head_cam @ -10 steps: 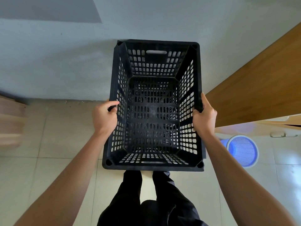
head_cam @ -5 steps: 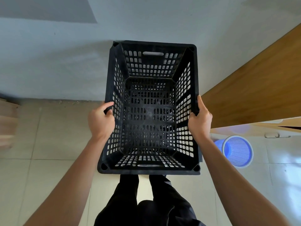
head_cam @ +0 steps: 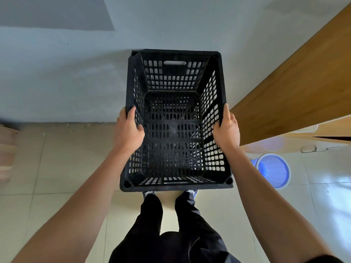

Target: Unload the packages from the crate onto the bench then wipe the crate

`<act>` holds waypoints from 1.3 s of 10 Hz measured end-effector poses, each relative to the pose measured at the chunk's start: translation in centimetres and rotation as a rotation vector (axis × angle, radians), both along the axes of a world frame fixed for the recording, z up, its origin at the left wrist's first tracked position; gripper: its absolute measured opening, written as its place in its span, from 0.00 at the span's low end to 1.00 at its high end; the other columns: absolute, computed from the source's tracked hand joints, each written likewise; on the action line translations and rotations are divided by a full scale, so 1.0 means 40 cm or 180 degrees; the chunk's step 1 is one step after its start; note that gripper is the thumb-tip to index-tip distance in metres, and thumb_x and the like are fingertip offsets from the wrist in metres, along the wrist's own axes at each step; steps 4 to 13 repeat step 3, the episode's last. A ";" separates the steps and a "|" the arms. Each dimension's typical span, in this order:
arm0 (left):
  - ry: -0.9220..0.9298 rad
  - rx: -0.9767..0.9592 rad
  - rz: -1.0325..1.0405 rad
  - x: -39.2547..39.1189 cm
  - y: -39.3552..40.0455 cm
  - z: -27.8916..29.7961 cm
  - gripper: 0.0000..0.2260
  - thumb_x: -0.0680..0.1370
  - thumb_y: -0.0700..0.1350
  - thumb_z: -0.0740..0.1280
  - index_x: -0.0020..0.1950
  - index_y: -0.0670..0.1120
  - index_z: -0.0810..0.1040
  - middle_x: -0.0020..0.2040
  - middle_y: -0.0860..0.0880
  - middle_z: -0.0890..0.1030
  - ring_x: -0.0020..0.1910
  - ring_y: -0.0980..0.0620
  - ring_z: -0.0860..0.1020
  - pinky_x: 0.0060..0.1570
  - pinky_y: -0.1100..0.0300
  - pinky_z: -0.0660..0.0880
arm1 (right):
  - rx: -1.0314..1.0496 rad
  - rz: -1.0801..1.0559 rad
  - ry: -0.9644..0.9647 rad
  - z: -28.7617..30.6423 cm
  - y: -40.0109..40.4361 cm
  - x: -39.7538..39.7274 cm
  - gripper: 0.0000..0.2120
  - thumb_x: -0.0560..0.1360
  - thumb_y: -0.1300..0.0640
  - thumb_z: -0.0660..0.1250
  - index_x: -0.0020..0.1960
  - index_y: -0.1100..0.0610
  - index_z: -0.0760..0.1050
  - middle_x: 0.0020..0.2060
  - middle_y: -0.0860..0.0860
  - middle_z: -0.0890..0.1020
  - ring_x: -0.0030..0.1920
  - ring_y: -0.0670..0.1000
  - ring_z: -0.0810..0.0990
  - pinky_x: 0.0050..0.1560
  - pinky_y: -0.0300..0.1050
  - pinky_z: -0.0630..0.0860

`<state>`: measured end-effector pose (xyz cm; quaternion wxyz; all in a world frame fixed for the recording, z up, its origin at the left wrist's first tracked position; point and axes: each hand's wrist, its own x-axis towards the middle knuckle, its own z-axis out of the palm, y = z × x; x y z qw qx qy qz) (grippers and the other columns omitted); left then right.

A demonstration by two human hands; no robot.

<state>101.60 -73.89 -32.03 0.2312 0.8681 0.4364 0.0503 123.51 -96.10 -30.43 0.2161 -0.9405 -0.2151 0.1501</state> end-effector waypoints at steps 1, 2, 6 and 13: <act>0.0307 0.0186 -0.0214 -0.016 -0.007 0.031 0.26 0.79 0.45 0.67 0.77 0.46 0.66 0.78 0.43 0.61 0.76 0.40 0.62 0.63 0.37 0.76 | -0.0139 0.0003 -0.0018 0.029 -0.004 -0.041 0.32 0.78 0.63 0.61 0.81 0.56 0.56 0.78 0.57 0.63 0.78 0.61 0.58 0.75 0.64 0.63; 0.0097 0.0555 -0.0739 -0.027 -0.024 0.073 0.21 0.81 0.46 0.67 0.74 0.46 0.72 0.78 0.43 0.66 0.77 0.41 0.63 0.68 0.37 0.68 | 0.0019 -0.0005 -0.0259 0.065 -0.008 -0.087 0.25 0.81 0.57 0.61 0.77 0.56 0.65 0.76 0.55 0.67 0.76 0.60 0.61 0.74 0.63 0.64; -0.0063 0.0365 -0.1061 -0.021 -0.046 0.123 0.18 0.83 0.49 0.63 0.72 0.46 0.75 0.71 0.47 0.77 0.69 0.44 0.74 0.66 0.41 0.72 | 0.0278 0.0022 -0.0331 0.109 -0.005 -0.117 0.19 0.82 0.52 0.61 0.71 0.56 0.74 0.70 0.53 0.75 0.71 0.57 0.69 0.68 0.58 0.72; -0.0063 0.0365 -0.1061 -0.021 -0.046 0.123 0.18 0.83 0.49 0.63 0.72 0.46 0.75 0.71 0.47 0.77 0.69 0.44 0.74 0.66 0.41 0.72 | 0.0278 0.0022 -0.0331 0.109 -0.005 -0.117 0.19 0.82 0.52 0.61 0.71 0.56 0.74 0.70 0.53 0.75 0.71 0.57 0.69 0.68 0.58 0.72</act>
